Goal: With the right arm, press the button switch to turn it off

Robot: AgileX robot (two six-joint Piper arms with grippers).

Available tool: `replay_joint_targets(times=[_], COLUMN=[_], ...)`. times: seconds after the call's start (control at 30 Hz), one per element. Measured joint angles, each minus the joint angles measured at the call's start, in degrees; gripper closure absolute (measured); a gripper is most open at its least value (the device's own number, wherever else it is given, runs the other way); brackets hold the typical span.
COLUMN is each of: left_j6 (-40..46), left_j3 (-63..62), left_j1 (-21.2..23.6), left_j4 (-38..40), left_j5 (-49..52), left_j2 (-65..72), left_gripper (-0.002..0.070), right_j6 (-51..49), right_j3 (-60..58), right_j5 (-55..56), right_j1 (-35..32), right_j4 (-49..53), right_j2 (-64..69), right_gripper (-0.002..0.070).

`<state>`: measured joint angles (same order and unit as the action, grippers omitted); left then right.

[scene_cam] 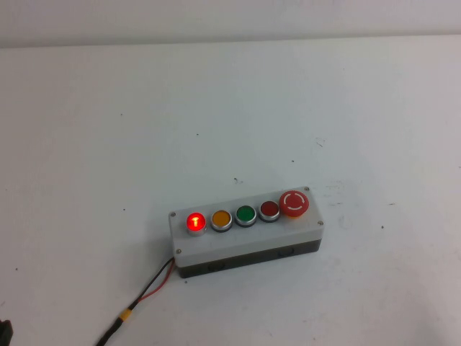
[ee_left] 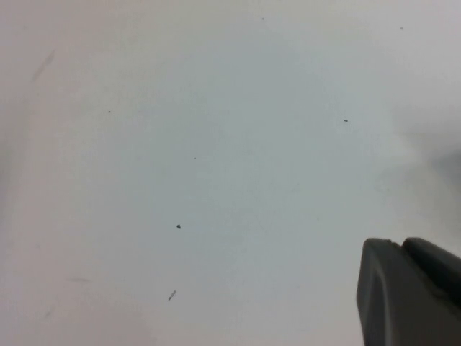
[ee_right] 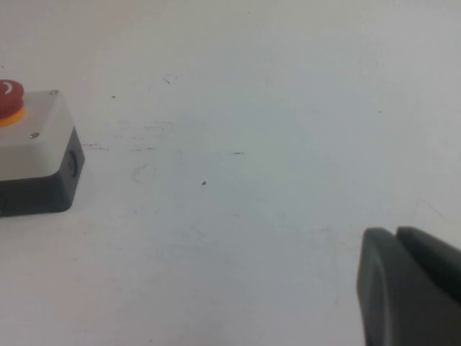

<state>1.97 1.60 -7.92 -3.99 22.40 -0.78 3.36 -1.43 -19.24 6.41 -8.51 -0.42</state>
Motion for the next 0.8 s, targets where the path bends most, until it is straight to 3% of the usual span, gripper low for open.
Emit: replay_joint_targets(times=[0.43,0.53,0.8], left_j6=[0.0,0.0,0.0], left_j3=[0.0,0.0,0.0], left_j1=[0.0,0.0,0.0], left_j4=[0.0,0.0,0.0], left_j5=[0.0,0.0,0.0], left_j2=[0.0,0.0,0.0], left_gripper=[0.0677,0.0677,0.0677], right_j6=[0.0,0.0,0.0], right_j3=[0.0,0.0,0.0], right_j5=[0.1,2.3,15.2], right_j1=[0.0,0.0,0.0], right_j4=[-3.0,-9.9,-41.0], right_j2=[0.0,0.0,0.0], right_gripper=[0.0693,0.0693,0.0693])
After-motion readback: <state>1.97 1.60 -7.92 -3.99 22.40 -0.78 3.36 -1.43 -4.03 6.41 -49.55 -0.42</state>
